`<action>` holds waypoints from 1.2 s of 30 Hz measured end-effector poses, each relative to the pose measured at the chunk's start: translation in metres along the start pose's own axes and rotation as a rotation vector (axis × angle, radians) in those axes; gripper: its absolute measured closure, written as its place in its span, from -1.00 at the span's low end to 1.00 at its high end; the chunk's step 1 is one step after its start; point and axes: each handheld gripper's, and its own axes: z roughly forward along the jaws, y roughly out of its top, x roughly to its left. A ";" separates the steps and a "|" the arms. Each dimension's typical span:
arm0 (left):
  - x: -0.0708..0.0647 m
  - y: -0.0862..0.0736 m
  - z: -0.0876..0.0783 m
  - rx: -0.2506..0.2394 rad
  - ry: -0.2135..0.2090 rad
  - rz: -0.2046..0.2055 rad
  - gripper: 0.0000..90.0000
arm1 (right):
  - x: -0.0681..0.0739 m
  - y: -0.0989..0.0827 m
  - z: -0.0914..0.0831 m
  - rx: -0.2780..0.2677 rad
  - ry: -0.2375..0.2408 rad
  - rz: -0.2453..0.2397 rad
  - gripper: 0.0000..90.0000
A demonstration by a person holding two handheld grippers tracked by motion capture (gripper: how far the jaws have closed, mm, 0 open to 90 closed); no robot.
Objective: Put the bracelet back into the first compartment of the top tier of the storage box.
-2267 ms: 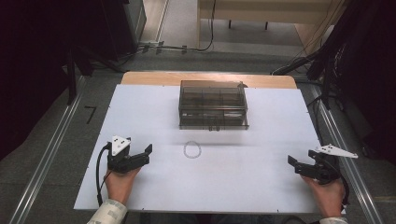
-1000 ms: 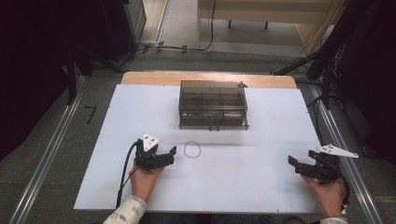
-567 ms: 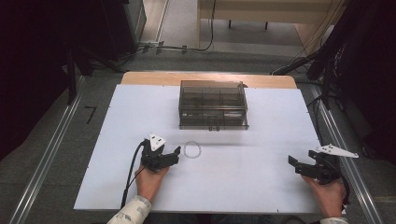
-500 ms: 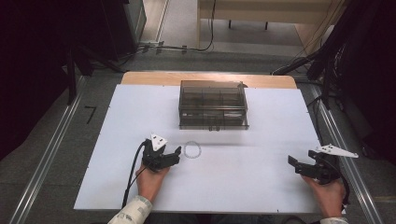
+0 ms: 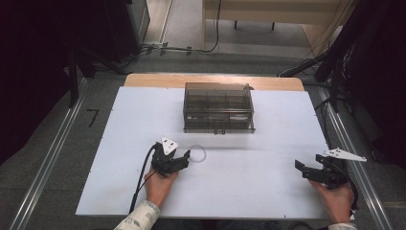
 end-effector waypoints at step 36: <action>-0.013 0.004 0.011 0.064 -0.070 0.088 0.64 | 0.000 -0.001 0.002 0.012 0.001 0.002 -0.77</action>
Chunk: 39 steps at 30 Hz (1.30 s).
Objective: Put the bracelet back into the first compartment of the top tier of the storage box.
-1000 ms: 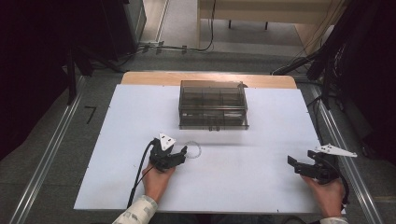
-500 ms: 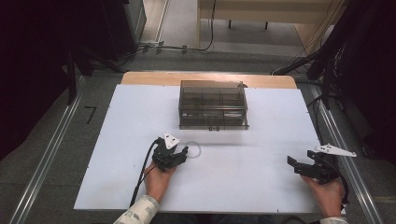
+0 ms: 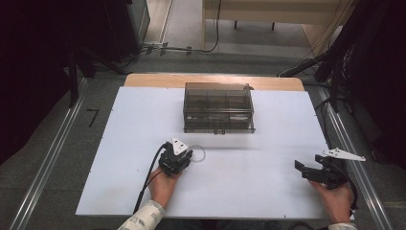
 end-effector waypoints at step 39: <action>0.001 -0.005 -0.009 -0.109 0.016 -0.002 0.94 | -0.001 0.000 -0.001 0.001 0.002 0.010 -0.76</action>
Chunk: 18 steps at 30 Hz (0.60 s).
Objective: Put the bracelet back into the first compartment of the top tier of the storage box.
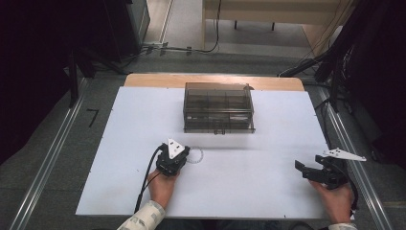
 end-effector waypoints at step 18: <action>-0.005 0.005 -0.023 -0.229 -0.035 -0.012 0.94 | -0.001 -0.001 0.000 -0.001 0.001 0.001 -0.76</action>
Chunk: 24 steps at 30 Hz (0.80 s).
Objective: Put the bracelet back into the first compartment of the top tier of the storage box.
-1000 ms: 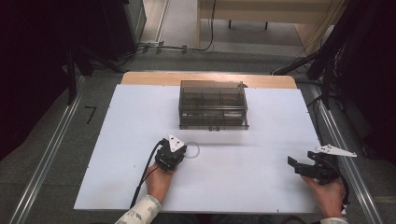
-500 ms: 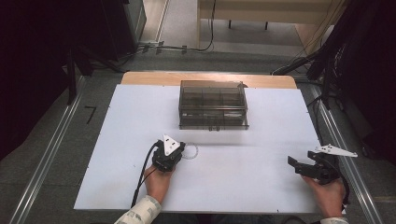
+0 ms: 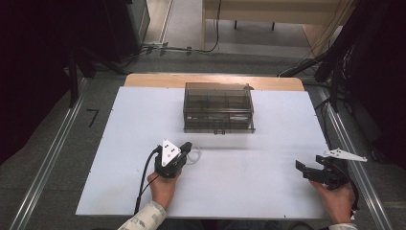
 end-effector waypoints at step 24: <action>0.004 0.012 -0.013 -0.171 -0.031 -0.032 0.94 | 0.000 0.000 0.001 0.007 0.000 -0.006 -0.76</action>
